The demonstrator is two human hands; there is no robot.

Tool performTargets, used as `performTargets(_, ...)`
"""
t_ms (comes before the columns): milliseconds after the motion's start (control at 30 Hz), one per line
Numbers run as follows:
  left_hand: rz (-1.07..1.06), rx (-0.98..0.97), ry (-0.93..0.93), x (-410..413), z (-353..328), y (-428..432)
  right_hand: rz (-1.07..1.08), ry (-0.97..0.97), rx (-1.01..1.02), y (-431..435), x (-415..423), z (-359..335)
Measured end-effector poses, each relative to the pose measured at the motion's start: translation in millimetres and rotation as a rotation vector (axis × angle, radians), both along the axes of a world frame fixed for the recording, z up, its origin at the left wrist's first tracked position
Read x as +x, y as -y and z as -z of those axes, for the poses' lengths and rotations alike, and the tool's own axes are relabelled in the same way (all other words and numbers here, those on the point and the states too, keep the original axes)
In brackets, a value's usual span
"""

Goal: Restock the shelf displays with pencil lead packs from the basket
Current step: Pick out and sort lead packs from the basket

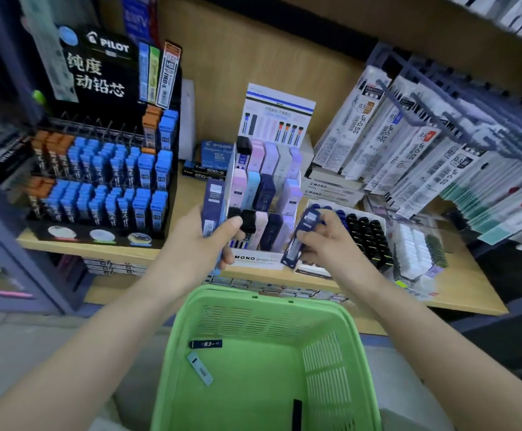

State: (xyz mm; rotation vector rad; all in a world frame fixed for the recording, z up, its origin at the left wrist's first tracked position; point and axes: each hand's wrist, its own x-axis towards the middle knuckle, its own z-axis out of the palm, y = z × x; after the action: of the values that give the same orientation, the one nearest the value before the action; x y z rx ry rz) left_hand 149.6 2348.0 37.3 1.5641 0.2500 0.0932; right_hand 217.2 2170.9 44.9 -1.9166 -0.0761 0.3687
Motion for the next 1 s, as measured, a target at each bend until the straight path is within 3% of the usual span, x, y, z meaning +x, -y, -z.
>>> performTargets(67,-0.001,-0.032,-0.03,-0.3,4.6,-1.8,0.05,-0.071,0.016,-7.1,11.4,1.9)
performTargets(133,-0.003,-0.041,-0.046,1.3,7.3,-4.2,0.005,-0.06,-0.105,-12.1,19.2,4.2)
performTargets(267,-0.009,-0.083,-0.047,4.5,7.5,-9.8,-0.201,0.201,-0.51,-15.6,24.1,9.0)
performTargets(500,-0.036,-0.108,-0.056,9.6,3.6,-13.2,-0.348,0.404,-0.851,-14.2,22.3,5.6)
performTargets(667,-0.04,-0.124,-0.055,10.8,1.4,-13.1,-0.304,0.484,-0.847,-10.8,28.9,5.4)
performTargets(1000,-0.045,-0.139,-0.064,16.8,0.4,-13.6,-0.432,0.53,-0.928,-20.2,33.4,14.4)
